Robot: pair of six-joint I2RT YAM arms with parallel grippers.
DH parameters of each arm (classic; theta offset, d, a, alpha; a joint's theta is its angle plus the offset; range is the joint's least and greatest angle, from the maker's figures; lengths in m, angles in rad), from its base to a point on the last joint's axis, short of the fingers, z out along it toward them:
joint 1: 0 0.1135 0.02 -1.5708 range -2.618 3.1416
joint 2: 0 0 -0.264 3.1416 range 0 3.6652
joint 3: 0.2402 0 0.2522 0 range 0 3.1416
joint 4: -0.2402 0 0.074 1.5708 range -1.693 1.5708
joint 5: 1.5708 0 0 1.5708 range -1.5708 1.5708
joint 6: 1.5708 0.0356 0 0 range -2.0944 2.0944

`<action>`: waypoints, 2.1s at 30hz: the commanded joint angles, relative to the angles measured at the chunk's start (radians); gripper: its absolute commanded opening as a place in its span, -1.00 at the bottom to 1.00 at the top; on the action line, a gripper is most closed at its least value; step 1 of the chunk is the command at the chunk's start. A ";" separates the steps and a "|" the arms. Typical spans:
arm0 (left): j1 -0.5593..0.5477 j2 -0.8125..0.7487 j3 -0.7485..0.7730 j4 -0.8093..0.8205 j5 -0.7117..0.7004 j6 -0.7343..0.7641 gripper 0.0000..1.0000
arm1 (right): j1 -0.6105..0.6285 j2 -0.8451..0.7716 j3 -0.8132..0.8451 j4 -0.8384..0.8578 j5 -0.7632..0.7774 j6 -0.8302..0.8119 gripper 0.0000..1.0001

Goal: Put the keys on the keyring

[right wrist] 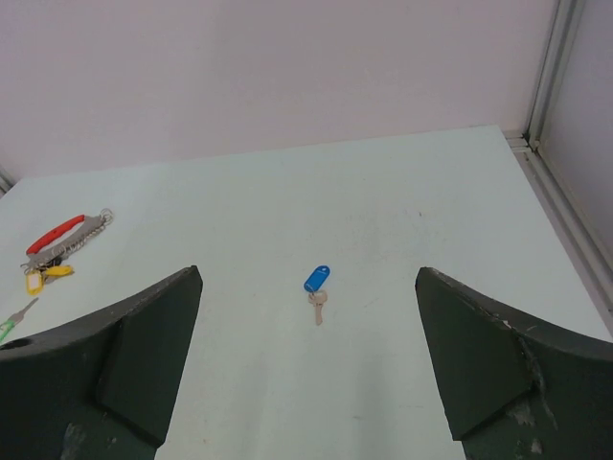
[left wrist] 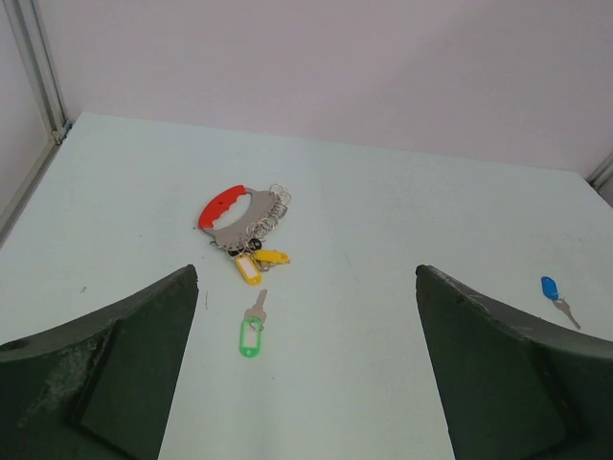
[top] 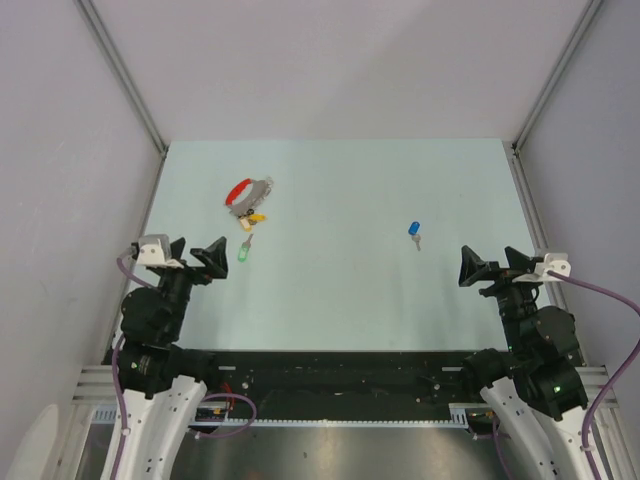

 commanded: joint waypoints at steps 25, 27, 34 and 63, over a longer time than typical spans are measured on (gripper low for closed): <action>0.015 1.131 0.484 0.035 -0.009 -0.141 1.00 | 0.018 -0.055 0.010 -0.003 0.010 0.034 0.99; 0.027 1.210 0.544 0.056 0.004 -0.140 1.00 | 0.022 -0.070 0.010 -0.001 0.003 0.033 0.99; 0.058 1.518 0.798 0.049 0.039 -0.065 1.00 | 0.052 -0.086 0.012 -0.009 -0.005 0.031 0.99; 0.061 2.031 1.188 -0.194 0.260 -0.149 1.00 | 0.088 -0.077 0.012 -0.017 -0.014 0.023 0.99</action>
